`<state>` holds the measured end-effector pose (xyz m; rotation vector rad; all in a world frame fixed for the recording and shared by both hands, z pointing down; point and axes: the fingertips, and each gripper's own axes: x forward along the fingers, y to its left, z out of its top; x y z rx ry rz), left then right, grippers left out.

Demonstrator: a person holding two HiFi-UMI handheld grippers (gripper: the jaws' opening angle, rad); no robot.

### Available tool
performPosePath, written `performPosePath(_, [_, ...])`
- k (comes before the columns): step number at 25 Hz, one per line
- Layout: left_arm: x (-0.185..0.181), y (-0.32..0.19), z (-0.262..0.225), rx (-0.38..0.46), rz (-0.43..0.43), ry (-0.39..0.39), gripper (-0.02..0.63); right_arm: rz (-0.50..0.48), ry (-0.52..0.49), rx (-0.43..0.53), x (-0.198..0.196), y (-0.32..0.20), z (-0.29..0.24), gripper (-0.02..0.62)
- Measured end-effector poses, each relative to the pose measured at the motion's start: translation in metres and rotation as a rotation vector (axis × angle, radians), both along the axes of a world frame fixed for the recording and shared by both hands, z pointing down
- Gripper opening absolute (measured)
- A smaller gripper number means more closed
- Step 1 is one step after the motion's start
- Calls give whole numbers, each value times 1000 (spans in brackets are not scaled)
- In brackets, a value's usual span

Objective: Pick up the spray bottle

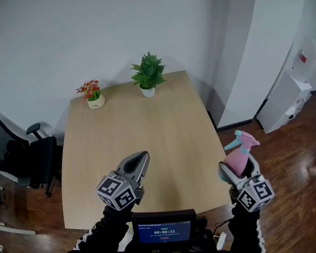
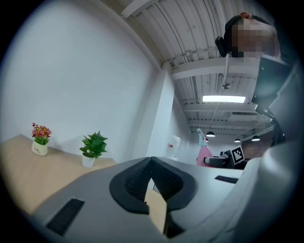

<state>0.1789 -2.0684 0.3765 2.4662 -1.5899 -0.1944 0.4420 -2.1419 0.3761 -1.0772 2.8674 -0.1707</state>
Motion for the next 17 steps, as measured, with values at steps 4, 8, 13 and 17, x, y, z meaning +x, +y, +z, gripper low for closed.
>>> performPosePath(4, [-7,3,2,-3,-25,7,5,-6,7,-6,-1,2,0,400])
performPosePath(8, [-11,6,8,-10,-34,9,5,0,11,6,-2,2,-1,400])
performPosePath(13, [-14,4,15,-31,-65,27,5,-3,16,14,-1,2,-1,400])
performPosePath(17, [-8,3,14,-20,-50,20,5,-10,23,17,-1,1,-1,400])
